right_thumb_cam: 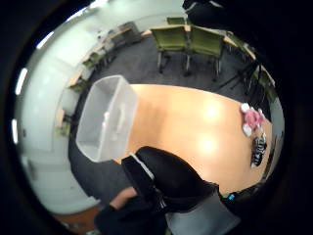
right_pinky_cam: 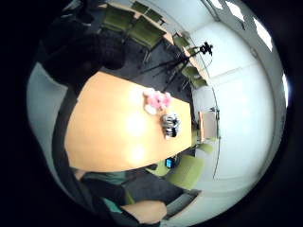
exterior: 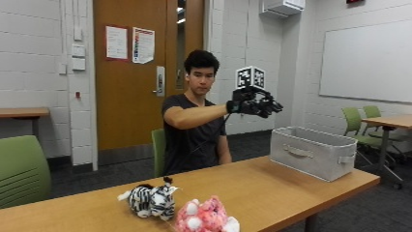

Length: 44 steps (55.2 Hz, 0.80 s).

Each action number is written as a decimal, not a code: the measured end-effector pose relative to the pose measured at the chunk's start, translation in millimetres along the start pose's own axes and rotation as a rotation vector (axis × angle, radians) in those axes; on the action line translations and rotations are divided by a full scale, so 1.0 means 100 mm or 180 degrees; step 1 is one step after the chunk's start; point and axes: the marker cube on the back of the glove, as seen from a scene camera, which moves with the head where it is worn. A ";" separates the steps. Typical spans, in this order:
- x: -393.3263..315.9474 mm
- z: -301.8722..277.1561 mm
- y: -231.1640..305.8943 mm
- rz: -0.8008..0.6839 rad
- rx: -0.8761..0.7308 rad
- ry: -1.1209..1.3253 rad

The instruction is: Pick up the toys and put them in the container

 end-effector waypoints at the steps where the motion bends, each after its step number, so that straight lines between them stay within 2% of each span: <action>1: 0.15 0.05 0.02 -0.0076 0.0001 -0.0002; 17: 2.21 0.75 0.27 0.0304 -0.0210 -0.0012; 23: 2.69 0.96 0.39 0.0442 -0.0343 -0.0099; 30: 3.29 1.40 0.46 0.0354 -0.0632 -0.0160; 44: 3.84 2.27 0.64 0.0505 -0.0566 -0.0269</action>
